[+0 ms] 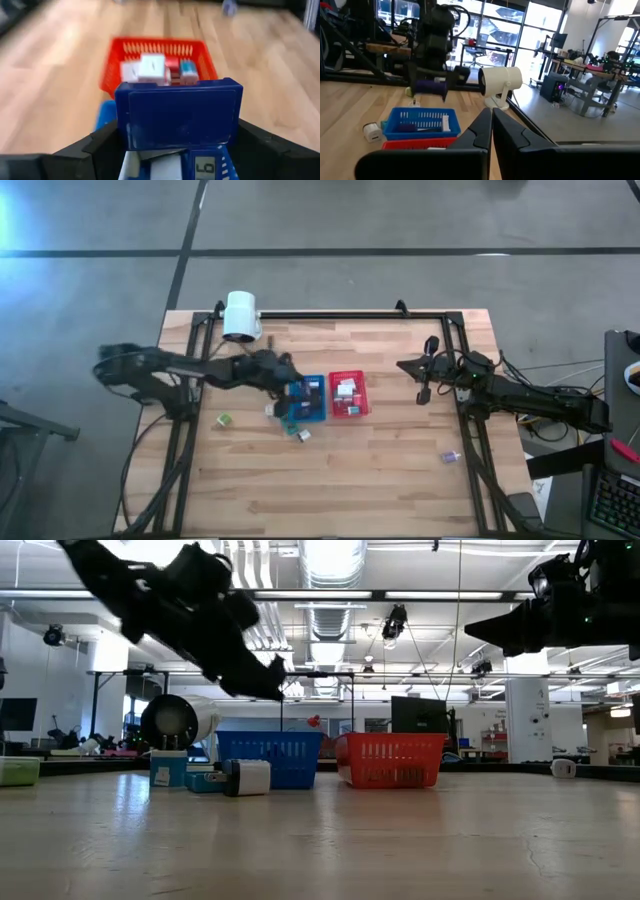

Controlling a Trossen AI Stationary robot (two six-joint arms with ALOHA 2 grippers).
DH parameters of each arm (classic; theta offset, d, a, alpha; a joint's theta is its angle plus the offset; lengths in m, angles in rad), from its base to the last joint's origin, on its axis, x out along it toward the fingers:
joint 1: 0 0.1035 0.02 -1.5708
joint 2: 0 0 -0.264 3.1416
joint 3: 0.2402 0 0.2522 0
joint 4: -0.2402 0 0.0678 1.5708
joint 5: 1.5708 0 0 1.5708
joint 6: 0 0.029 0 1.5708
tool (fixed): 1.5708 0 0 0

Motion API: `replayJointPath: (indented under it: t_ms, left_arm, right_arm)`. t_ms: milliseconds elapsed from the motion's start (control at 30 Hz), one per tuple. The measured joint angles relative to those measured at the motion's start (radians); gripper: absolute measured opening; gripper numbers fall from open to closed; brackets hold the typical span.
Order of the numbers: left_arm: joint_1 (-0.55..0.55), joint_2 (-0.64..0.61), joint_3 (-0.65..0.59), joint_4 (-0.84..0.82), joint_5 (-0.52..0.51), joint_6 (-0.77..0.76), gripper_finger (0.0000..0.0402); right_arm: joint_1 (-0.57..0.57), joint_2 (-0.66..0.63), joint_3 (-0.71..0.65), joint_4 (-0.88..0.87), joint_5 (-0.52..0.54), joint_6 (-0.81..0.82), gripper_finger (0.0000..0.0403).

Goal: Pick & Place Office items
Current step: Put the dark blue digital clock into the blue bin, then put the light blue adaptor charger into the red bin

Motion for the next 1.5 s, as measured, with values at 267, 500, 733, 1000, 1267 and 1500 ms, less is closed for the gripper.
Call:
replayJointPath:
  t_ms: [267, 500, 733, 1000, 1267, 1500]
  left_arm:
    - [-0.001, 0.256, 0.200, -0.230, 0.037, 0.018, 0.0291]
    - [-0.001, 0.353, 0.306, -0.321, 0.039, 0.057, 0.0300]
    - [-0.003, 0.349, 0.306, -0.331, 0.040, 0.090, 0.0346]
    - [-0.011, 0.272, 0.303, -0.344, 0.037, 0.133, 0.0347]
    - [-0.011, 0.082, 0.292, -0.417, 0.045, 0.219, 0.0345]
    - [-0.011, -0.155, 0.102, -0.163, 0.355, 0.314, 0.0336]
  right_arm:
    - [0.000, 0.000, -0.001, 0.000, 0.000, 0.002, 0.0008]
    - [0.000, 0.000, -0.001, 0.000, 0.000, 0.002, 0.0009]
    - [0.000, 0.000, -0.003, 0.000, -0.001, -0.001, 0.0009]
    - [0.000, 0.000, -0.003, 0.002, -0.001, 0.000, 0.0008]
    - [0.000, 0.000, -0.003, 0.002, -0.002, 0.000, 0.0008]
    - [0.001, 0.002, -0.003, 0.001, -0.002, 0.002, 0.0008]
